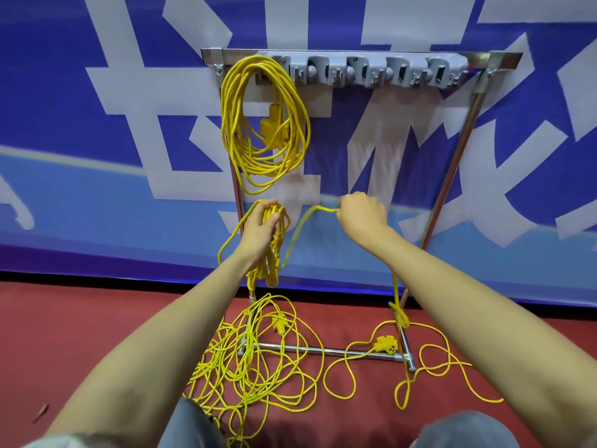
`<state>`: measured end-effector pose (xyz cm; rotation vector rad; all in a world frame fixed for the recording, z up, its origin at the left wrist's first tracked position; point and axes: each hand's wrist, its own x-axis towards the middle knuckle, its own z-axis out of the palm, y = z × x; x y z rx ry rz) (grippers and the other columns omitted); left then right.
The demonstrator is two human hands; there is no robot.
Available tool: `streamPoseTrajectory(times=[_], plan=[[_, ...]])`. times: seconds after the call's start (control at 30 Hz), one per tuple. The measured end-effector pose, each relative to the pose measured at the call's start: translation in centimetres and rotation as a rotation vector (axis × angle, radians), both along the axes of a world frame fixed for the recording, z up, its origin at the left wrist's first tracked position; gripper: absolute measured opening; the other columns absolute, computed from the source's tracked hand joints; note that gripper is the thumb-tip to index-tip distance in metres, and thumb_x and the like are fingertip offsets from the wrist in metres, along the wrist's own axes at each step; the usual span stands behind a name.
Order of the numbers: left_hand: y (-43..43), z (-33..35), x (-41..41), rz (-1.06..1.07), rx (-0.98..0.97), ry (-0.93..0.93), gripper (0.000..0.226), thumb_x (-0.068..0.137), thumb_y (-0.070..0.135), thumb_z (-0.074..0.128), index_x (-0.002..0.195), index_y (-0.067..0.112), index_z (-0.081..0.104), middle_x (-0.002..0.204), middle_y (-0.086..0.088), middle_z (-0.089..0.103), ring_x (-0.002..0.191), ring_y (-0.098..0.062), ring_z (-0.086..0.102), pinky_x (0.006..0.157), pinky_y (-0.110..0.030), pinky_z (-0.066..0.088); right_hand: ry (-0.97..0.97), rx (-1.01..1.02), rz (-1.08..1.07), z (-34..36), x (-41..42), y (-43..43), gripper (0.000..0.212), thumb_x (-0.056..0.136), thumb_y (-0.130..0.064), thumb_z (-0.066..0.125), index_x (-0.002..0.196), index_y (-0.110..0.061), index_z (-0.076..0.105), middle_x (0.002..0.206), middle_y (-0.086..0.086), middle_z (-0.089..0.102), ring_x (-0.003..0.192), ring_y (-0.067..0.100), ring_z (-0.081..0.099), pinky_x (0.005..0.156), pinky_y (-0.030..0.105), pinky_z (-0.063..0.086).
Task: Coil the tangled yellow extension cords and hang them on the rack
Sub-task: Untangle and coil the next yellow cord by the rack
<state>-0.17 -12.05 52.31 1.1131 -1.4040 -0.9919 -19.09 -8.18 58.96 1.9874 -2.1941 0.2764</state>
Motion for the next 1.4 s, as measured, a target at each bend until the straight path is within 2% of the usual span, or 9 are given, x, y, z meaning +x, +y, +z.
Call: streamPoseTrajectory(times=[0.17, 0.27, 0.4, 0.57, 0.67, 0.8, 0.93, 1.27, 1.4], plan=[[-0.3, 0.0, 1.8, 0.055, -0.004, 0.036, 0.022, 0.100, 0.017, 0.050, 0.122, 0.019, 0.053, 0.098, -0.006, 0.057, 0.070, -0.008, 0.050, 0.061, -0.017, 0.045, 0.079, 0.161, -0.026, -0.1, -0.2, 0.1, 0.017, 0.085, 0.000, 0.051, 0.096, -0.005, 0.062, 0.103, 0.012, 0.061, 0.098, 0.032, 0.059, 0.065, 0.029, 0.039], [0.1, 0.1, 2.1, -0.018, 0.008, 0.086, 0.020, 0.101, 0.014, 0.049, 0.119, 0.020, 0.053, 0.085, -0.004, 0.054, 0.063, -0.006, 0.049, 0.056, -0.014, 0.045, -0.301, 0.215, 0.096, -0.5, 0.0, -0.4, 0.020, 0.085, -0.013, 0.050, 0.068, -0.007, 0.056, 0.077, 0.011, 0.054, 0.070, 0.027, 0.049, 0.055, 0.028, 0.036], [0.6, 0.2, 1.0, -0.105, 0.014, 0.086, 0.019, 0.100, 0.010, 0.049, 0.113, 0.024, 0.054, 0.084, -0.007, 0.052, 0.057, -0.004, 0.047, 0.055, -0.017, 0.042, -0.756, 0.113, 0.188, 1.0, 1.1, -0.5, 0.025, 0.090, -0.015, 0.051, 0.092, -0.001, 0.072, 0.067, 0.009, 0.047, 0.050, 0.016, 0.031, 0.043, 0.023, 0.028], [1.0, 0.5, -0.7, -0.164, 0.052, 0.168, 0.020, 0.100, 0.006, 0.048, 0.115, 0.018, 0.051, 0.080, -0.002, 0.055, 0.060, -0.009, 0.048, 0.055, -0.020, 0.042, -0.967, 0.054, 0.060, 2.6, 2.5, -1.2, 0.025, 0.088, -0.008, 0.045, 0.089, 0.004, 0.067, 0.072, 0.012, 0.050, 0.050, 0.018, 0.035, 0.039, 0.022, 0.030], [1.1, 0.9, -1.8, -0.179, 0.090, 0.200, 0.020, 0.100, 0.006, 0.048, 0.118, 0.013, 0.049, 0.080, -0.004, 0.054, 0.057, -0.007, 0.050, 0.051, -0.021, 0.043, -1.344, 0.210, 0.086, 3.0, 3.3, -1.2, 0.016, 0.090, 0.001, 0.043, 0.079, -0.004, 0.054, 0.070, 0.011, 0.046, 0.048, 0.013, 0.038, 0.035, 0.016, 0.031], [1.3, 1.4, -3.0, -0.201, 0.125, 0.248, 0.025, 0.101, 0.010, 0.047, 0.125, 0.003, 0.050, 0.076, -0.005, 0.055, 0.052, -0.006, 0.052, 0.049, -0.021, 0.041, -1.864, 0.313, 0.123, 3.0, 3.3, -0.5, 0.026, 0.092, 0.006, 0.047, 0.118, 0.004, 0.051, 0.092, 0.020, 0.055, 0.073, 0.021, 0.058, 0.062, 0.036, 0.060], [1.7, 1.9, -3.4, -0.217, 0.149, 0.310, 0.019, 0.102, 0.009, 0.044, 0.120, 0.009, 0.051, 0.076, -0.007, 0.056, 0.051, -0.007, 0.054, 0.047, -0.019, 0.042, -1.717, 0.329, 0.204, 2.8, 3.4, -0.3, 0.043, 0.089, 0.015, 0.044, 0.130, 0.003, 0.045, 0.108, 0.020, 0.056, 0.083, 0.021, 0.060, 0.084, 0.034, 0.054], [2.2, 2.7, -3.6, -0.316, 0.329, 0.558, 0.023, 0.097, 0.023, 0.049, 0.099, 0.004, 0.063, 0.067, -0.008, 0.061, 0.054, -0.017, 0.055, 0.053, -0.027, 0.048, -1.024, 0.102, 0.277, 2.7, 3.9, -0.9, 0.039, 0.073, 0.009, 0.062, 0.108, -0.008, 0.063, 0.079, 0.005, 0.065, 0.077, 0.020, 0.064, 0.075, 0.035, 0.056], [2.3, 2.6, -2.7, -0.388, 0.289, 0.545, 0.026, 0.100, 0.027, 0.046, 0.106, 0.007, 0.059, 0.074, -0.007, 0.055, 0.054, -0.014, 0.054, 0.054, -0.025, 0.048, -1.123, 0.169, 0.299, 2.4, 3.4, -0.5, 0.038, 0.079, 0.001, 0.068, 0.115, -0.003, 0.060, 0.091, 0.009, 0.065, 0.070, 0.013, 0.060, 0.053, 0.011, 0.048]])
